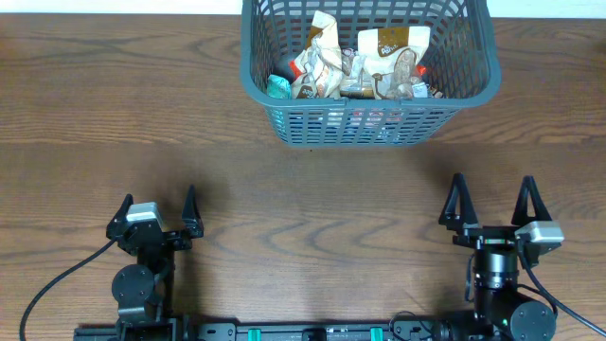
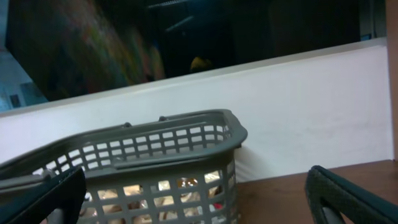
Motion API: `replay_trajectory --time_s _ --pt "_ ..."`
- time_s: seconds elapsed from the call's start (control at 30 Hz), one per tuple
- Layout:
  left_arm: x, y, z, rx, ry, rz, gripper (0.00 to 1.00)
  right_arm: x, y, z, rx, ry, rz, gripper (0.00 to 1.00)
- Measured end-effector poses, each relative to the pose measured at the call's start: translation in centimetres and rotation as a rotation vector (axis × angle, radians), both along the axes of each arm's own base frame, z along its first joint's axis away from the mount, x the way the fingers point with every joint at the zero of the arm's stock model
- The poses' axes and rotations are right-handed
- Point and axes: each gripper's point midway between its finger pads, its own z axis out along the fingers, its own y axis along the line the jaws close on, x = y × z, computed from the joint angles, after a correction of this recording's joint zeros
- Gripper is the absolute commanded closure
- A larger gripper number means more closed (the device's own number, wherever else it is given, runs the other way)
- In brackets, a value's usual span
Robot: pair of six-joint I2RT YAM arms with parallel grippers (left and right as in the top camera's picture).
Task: Pack container
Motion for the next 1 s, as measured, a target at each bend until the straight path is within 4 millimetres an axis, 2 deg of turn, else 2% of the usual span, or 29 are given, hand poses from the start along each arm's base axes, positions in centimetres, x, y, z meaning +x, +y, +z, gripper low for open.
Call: replay_trajectory --time_s 0.33,0.63,1.0 --pt "0.0 0.0 0.0 0.000 0.000 0.000 0.01 0.4 -0.1 -1.0 -0.002 0.016 -0.010 0.01" --pt "0.0 0.0 0.0 0.000 0.000 0.000 0.01 1.8 -0.1 -5.4 -0.007 0.101 -0.010 0.01" --pt "0.0 0.0 0.0 0.000 0.000 0.000 0.01 2.2 0.0 -7.3 -0.029 0.143 -0.014 0.01"
